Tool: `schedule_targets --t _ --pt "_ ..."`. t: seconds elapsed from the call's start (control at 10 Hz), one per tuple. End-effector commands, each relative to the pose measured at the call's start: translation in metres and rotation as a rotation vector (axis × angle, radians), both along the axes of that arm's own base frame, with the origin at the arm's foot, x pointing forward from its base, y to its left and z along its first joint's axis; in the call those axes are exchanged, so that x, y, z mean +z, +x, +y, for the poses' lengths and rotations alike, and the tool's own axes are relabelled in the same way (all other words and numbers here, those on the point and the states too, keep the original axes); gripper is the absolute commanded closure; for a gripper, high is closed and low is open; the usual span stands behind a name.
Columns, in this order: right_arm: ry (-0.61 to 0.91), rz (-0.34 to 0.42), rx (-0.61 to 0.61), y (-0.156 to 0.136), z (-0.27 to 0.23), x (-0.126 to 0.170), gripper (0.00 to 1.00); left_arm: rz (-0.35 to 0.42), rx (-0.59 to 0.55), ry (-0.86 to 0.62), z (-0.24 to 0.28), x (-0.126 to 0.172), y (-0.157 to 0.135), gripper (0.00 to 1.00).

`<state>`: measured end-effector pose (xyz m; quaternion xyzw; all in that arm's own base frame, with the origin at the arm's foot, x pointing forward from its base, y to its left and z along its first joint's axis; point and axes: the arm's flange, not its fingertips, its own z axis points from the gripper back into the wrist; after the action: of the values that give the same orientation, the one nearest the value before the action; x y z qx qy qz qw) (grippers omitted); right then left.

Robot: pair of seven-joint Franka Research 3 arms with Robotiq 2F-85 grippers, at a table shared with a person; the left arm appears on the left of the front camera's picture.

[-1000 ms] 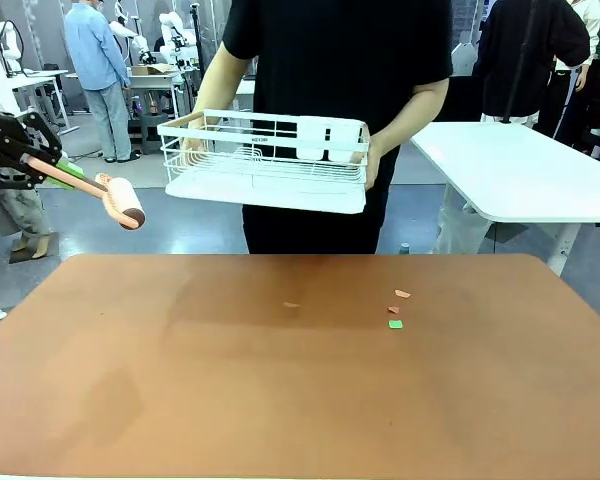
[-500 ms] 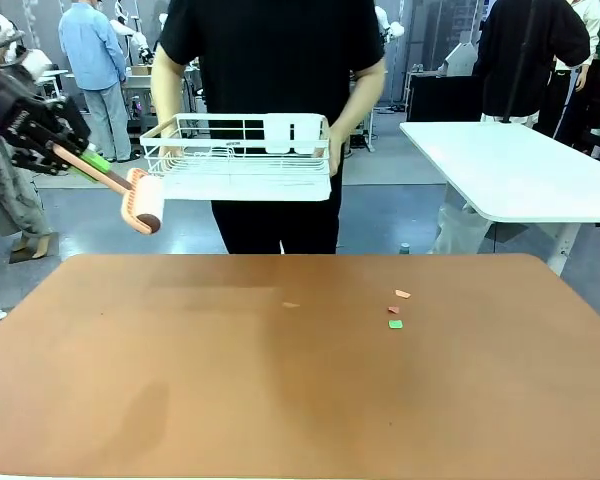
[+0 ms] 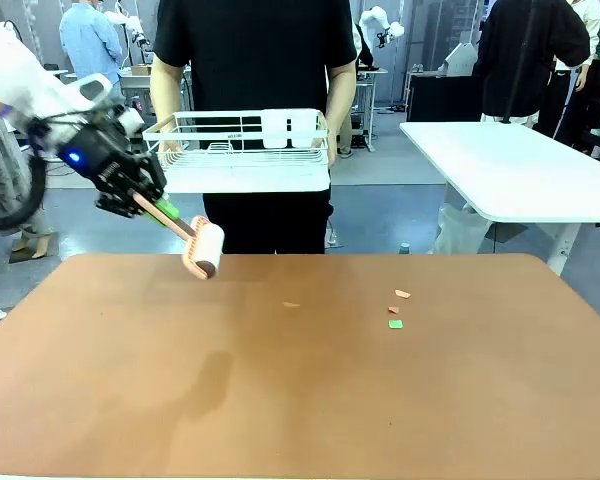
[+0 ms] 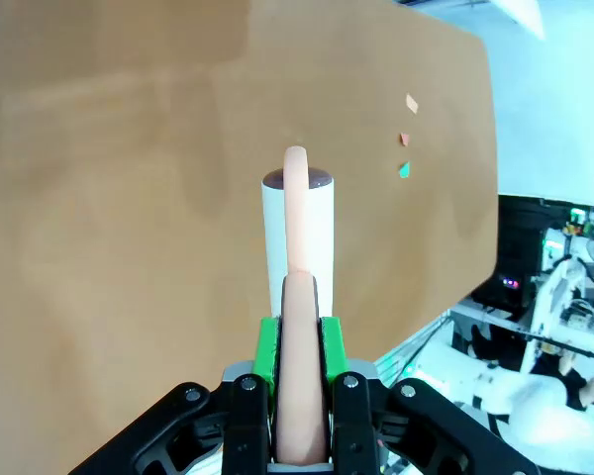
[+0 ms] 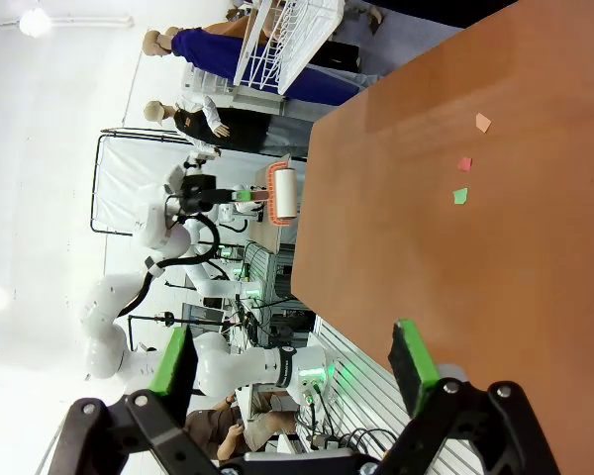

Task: Clean the table.
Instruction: Clean the table with the Lint Roller when the human lifts the Dish drying rack.

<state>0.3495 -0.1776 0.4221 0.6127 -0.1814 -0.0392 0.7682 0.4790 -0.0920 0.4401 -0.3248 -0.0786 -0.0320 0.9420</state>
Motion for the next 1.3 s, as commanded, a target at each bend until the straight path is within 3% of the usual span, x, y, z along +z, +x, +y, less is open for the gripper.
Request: schedule_targets --t 0.0,0.2,0.3,0.7,0.9,1.2 --pt "0.000 0.004 -0.007 0.000 0.000 0.004 0.00 0.005 0.042 -0.028 -0.004 -0.011 0.024 0.79" --pt "0.000 0.004 -0.007 0.000 0.000 0.004 0.00 -0.008 0.092 -0.085 0.010 0.000 0.020 0.79" --pt "0.000 0.004 -0.007 0.000 0.000 0.004 0.00 0.038 0.029 -0.020 -0.007 -0.024 0.020 0.79" --pt "0.000 0.004 -0.007 0.000 0.000 0.004 0.00 0.039 0.041 -0.034 -0.006 -0.023 0.022 0.79" --pt "0.000 0.004 -0.007 0.000 0.000 0.004 0.00 0.015 0.043 -0.032 -0.051 -0.041 0.034 0.79" --pt "0.000 0.004 -0.007 0.000 0.000 0.004 0.00 0.058 0.040 -0.028 -0.111 -0.074 0.062 0.79"
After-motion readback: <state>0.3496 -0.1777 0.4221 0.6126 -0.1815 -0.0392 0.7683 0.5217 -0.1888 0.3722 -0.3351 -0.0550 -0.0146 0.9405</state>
